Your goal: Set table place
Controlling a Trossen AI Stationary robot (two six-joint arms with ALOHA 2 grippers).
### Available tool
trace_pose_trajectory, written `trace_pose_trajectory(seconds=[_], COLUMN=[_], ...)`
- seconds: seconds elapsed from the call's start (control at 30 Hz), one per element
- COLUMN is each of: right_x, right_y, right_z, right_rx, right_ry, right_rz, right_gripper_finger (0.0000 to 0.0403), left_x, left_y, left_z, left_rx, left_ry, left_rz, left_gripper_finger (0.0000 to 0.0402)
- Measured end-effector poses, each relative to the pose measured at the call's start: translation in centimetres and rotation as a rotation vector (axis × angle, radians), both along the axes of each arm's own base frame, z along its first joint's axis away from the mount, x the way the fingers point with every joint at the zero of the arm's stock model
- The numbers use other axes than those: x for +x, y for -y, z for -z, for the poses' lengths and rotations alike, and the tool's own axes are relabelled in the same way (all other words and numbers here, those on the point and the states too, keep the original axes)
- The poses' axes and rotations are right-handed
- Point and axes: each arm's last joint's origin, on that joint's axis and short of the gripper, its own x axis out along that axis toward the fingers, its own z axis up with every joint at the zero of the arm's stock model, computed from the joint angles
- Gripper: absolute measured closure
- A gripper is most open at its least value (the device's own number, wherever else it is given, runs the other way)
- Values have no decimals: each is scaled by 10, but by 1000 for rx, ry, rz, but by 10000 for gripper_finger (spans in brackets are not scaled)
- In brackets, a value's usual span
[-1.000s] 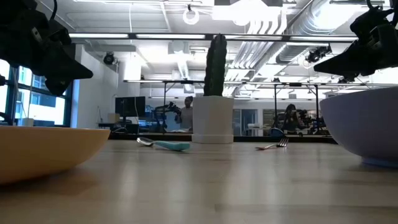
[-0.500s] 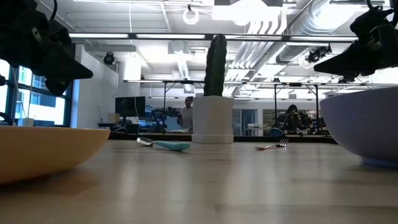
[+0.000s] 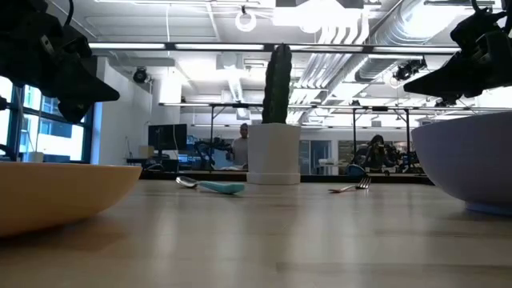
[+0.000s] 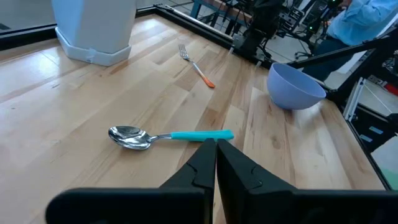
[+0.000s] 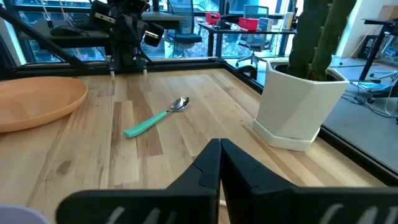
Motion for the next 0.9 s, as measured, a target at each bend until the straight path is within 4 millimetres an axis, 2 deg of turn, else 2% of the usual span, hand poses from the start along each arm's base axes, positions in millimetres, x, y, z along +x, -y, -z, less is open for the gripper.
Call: trace_pose_trajectory(seconds=[0.47,0.63,0.8,0.9], right_x=[0,0,0,0], right_y=[0,0,0,1], right_z=[0,0,0,0], right_rx=[0,-5,19,18], right_ry=[0,-1,9,11], right_rz=[0,1,17,49], right_gripper_finger=[403,403,403,403], left_x=[0,0,0,0], left_y=[0,0,-2,-4], left_z=[0,-1,-3,-6], left_rx=[-31,-188,-353,-370], left_ry=[12,67,163,210], left_rz=[-10,-61,-185,-230], left_gripper_finger=[399,399,399,399])
